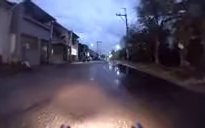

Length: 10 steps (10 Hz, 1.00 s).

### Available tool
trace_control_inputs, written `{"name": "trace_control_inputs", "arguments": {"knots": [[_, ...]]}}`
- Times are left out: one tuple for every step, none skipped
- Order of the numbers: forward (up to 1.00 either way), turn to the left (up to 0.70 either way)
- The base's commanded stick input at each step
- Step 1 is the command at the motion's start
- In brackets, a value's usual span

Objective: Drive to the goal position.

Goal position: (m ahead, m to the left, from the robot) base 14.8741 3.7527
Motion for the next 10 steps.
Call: {"name": "trace_control_inputs", "arguments": {"knots": [[0.50,-0.50],[0.50,-0.50],[0.50,-0.39],[0.50,-0.08],[0.50,0.00],[0.50,0.00],[0.50,0.00],[0.50,0.00],[0.50,0.00],[0.50,0.00]]}}
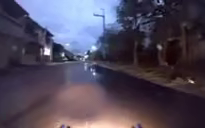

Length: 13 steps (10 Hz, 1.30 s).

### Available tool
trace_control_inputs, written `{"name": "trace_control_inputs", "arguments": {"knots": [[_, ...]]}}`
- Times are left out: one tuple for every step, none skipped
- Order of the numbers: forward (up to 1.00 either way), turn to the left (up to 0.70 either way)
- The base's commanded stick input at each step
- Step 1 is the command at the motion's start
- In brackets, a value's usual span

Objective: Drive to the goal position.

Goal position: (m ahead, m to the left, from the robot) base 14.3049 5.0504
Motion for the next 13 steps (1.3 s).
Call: {"name": "trace_control_inputs", "arguments": {"knots": [[0.50,0.00],[0.50,0.00],[0.50,0.00],[0.50,0.00],[0.50,0.00],[0.50,0.00],[0.50,0.00],[0.50,0.17],[0.50,0.44],[0.50,0.50],[0.50,0.37],[0.50,0.09],[0.50,0.00]]}}
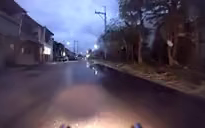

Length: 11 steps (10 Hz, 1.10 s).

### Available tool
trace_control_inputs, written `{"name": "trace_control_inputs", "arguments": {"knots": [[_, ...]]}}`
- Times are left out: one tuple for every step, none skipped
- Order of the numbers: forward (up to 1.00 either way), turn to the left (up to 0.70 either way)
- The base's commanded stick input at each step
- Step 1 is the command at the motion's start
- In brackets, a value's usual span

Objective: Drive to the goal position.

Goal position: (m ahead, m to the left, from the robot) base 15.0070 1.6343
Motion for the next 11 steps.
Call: {"name": "trace_control_inputs", "arguments": {"knots": [[0.50,0.00],[0.50,0.00],[0.50,0.00],[0.50,0.00],[0.50,0.00],[0.50,0.00],[0.50,0.00],[0.50,0.00],[0.50,0.00],[0.50,0.00],[0.50,0.00]]}}
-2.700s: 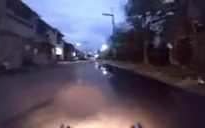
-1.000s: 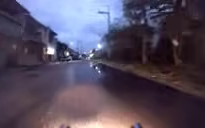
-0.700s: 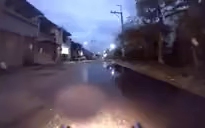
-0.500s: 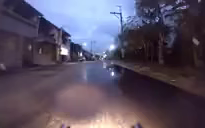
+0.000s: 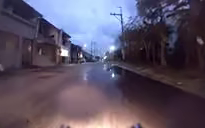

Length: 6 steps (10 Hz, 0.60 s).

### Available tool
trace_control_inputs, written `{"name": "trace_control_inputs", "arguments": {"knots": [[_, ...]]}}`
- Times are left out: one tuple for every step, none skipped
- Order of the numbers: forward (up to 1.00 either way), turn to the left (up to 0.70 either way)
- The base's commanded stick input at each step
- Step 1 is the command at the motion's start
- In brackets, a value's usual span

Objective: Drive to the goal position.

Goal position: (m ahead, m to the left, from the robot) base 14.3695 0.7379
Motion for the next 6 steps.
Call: {"name": "trace_control_inputs", "arguments": {"knots": [[0.50,0.00],[0.50,0.00],[0.50,0.00],[0.50,0.00],[0.50,0.00],[0.50,0.00]]}}
